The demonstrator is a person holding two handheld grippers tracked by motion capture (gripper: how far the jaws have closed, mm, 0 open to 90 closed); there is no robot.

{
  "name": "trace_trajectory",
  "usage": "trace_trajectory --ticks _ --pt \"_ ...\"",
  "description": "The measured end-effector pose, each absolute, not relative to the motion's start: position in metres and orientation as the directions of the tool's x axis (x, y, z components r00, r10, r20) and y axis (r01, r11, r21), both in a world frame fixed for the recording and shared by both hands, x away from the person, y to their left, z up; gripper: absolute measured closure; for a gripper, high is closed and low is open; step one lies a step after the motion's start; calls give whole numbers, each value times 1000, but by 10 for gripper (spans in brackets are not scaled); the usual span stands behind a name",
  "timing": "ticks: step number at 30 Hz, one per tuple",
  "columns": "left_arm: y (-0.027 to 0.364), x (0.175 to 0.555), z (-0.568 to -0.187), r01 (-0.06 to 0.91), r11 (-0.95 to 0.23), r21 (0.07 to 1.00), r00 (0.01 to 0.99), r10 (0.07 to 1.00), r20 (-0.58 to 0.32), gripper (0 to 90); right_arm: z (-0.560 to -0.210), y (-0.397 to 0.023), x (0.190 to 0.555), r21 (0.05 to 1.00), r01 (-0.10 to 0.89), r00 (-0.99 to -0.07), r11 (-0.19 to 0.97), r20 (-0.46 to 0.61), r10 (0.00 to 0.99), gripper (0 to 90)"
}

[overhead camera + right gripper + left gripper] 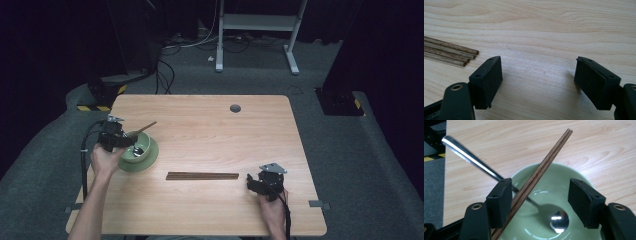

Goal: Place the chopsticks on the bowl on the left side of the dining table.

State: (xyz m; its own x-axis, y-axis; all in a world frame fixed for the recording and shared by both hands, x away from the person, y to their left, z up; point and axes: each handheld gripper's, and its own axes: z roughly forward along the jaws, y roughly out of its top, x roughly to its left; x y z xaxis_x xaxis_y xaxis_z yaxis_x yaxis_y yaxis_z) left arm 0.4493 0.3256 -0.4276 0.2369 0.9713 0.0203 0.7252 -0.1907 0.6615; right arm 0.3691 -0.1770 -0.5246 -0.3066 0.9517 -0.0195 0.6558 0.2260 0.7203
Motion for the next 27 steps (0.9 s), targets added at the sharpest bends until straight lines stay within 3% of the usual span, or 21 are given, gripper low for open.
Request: trace_trajectory --ticks 11,27 --pt "326 462 -434 725 -118 679 203 978 -46 334 -525 -177 369 720 656 -307 226 -19 951 219" --pt "315 473 -436 741 -126 660 211 976 -50 322 -525 -177 369 720 655 -308 227 -19 951 220"
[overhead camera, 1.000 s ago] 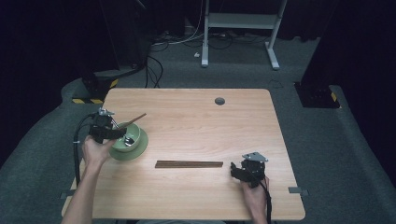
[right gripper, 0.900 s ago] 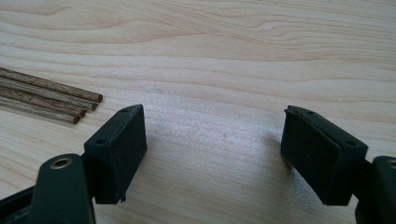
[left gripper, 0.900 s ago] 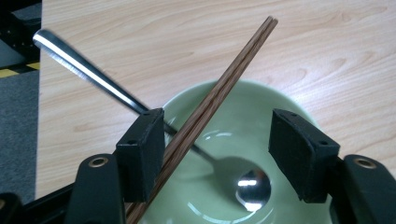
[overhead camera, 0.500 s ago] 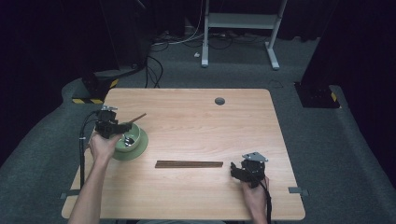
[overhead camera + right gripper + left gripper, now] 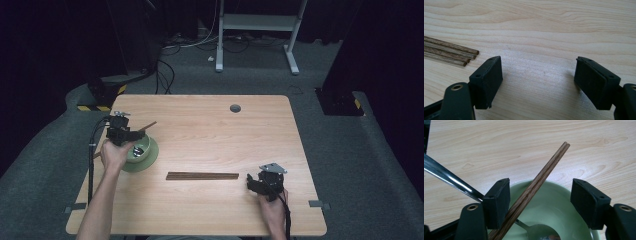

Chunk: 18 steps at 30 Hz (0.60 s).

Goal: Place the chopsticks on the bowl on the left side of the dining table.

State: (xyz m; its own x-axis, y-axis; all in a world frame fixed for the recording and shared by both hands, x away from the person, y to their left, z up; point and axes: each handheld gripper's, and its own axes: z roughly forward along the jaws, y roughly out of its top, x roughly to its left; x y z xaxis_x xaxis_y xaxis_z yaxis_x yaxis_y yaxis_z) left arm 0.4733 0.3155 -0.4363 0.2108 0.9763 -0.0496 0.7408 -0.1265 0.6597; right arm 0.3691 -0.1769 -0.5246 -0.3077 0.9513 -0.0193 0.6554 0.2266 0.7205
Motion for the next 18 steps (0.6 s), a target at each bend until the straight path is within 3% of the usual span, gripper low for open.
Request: trace_trajectory --ticks 18 --pt "315 476 -444 762 -111 638 208 975 -78 322 -525 -177 369 721 655 -311 229 -19 950 220"
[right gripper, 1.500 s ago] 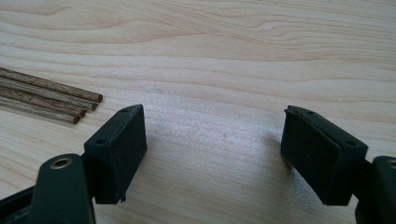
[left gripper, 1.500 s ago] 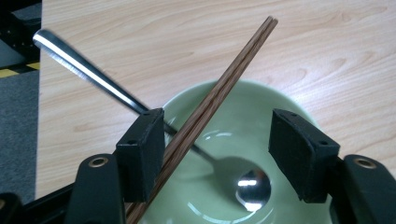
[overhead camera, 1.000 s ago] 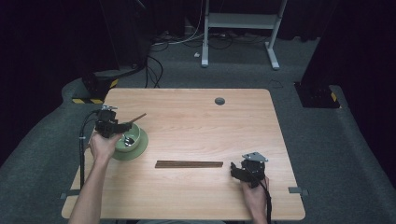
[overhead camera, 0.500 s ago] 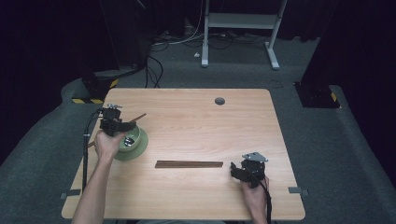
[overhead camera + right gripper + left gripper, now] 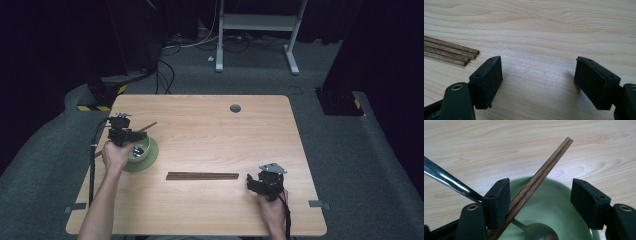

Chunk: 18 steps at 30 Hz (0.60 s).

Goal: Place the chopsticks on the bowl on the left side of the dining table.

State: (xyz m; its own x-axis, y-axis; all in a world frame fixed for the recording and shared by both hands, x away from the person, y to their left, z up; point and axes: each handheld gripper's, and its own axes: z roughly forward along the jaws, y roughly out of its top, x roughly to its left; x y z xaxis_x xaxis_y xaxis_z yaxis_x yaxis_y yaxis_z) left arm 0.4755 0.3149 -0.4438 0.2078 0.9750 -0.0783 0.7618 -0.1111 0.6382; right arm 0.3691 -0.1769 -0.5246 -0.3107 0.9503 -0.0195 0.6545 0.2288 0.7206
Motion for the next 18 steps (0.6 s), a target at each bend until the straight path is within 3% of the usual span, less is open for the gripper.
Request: trace_trajectory --ticks 18 --pt "314 471 -449 769 -129 626 231 969 -84 326 -525 -177 369 721 654 -313 230 -20 950 220"
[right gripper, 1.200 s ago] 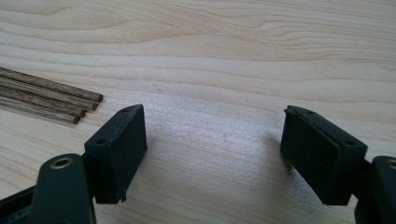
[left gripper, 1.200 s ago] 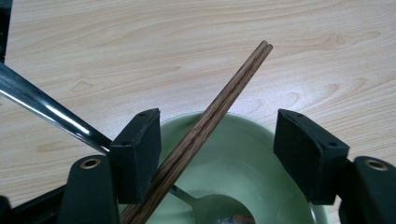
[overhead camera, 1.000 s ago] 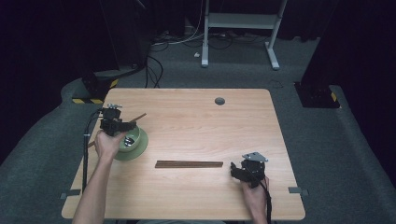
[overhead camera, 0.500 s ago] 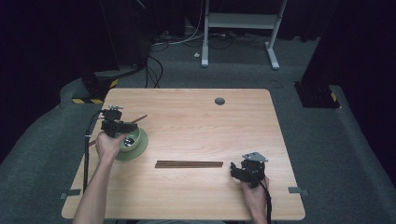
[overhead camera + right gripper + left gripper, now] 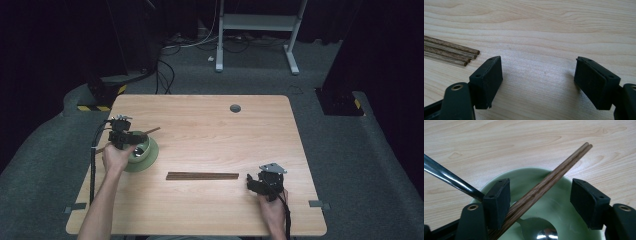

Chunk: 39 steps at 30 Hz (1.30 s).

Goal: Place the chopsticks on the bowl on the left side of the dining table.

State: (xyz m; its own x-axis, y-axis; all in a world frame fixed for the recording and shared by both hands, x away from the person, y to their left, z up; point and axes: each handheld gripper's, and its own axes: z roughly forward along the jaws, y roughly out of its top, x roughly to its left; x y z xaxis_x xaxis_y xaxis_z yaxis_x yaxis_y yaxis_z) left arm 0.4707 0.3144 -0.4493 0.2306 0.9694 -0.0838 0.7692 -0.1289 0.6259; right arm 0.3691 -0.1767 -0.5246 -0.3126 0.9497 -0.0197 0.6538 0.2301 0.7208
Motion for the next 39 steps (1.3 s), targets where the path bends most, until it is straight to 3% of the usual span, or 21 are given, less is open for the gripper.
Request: trace_trajectory --ticks 39 --pt "301 463 -447 759 -217 614 309 950 -47 412 -525 -177 369 721 654 -313 230 -20 950 220"
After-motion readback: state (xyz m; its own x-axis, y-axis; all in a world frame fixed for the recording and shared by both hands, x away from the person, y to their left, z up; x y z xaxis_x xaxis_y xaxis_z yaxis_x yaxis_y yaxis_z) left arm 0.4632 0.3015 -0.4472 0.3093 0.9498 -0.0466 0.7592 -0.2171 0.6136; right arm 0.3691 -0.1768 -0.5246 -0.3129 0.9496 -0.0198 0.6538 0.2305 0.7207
